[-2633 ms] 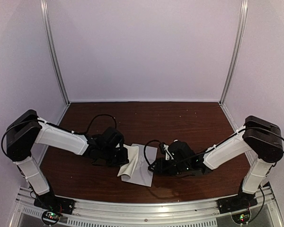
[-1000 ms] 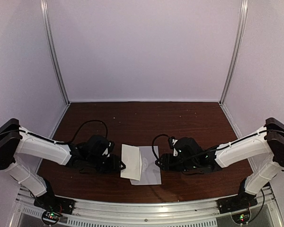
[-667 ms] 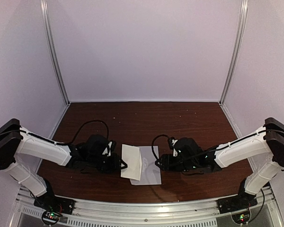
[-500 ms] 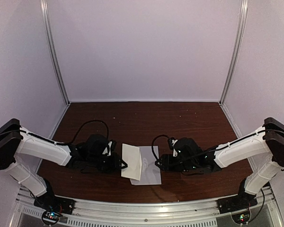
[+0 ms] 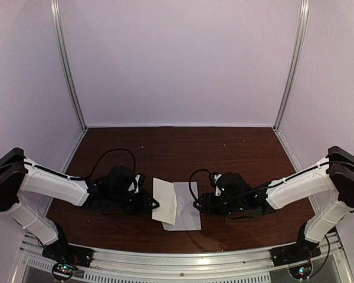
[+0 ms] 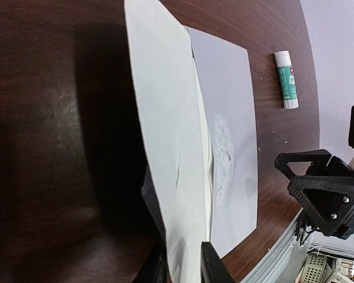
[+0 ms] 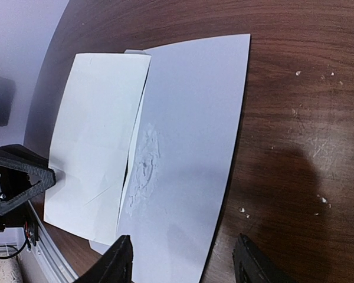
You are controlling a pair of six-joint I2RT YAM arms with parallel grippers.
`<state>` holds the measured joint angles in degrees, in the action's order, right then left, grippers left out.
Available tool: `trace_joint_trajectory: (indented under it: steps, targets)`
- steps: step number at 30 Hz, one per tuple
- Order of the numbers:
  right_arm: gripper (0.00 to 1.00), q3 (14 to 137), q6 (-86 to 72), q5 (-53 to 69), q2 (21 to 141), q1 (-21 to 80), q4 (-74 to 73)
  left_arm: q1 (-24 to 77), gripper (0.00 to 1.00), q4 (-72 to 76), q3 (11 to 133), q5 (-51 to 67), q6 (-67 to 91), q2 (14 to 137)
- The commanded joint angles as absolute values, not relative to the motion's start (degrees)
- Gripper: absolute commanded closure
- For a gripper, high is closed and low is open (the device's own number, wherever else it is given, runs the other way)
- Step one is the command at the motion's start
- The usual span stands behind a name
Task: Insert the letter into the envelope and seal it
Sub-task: Place the letter in the envelope.
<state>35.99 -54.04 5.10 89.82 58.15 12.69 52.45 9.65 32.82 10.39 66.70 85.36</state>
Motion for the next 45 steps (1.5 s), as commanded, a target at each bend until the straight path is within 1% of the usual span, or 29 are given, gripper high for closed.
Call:
trace_joint_trajectory:
  steps: [1,19,26,28,33,45]
  targets:
    - [0.41,36.4,-54.1,4.8,90.5,58.4,13.7,52.0,0.79,10.9,35.1,9.8,66.4,84.0]
    - [0.41,36.5,-54.0,4.8,90.9,58.5,13.8,51.5,0.80,11.6,38.6,9.3,64.4,89.0]
    - [0.41,36.6,-53.9,4.8,90.9,58.4,13.7,51.0,0.81,9.6,40.8,8.5,63.1,91.4]
    - [0.41,36.5,-53.9,4.7,90.8,58.4,13.7,51.0,0.91,9.5,41.1,8.5,63.0,91.7]
    - [0.41,36.5,-54.0,4.5,90.8,58.4,13.5,51.0,1.00,7.0,41.7,7.9,62.5,91.8]
    - [0.41,36.5,-54.4,4.3,91.5,58.4,13.7,51.0,1.00,3.9,39.5,7.2,64.2,87.9]
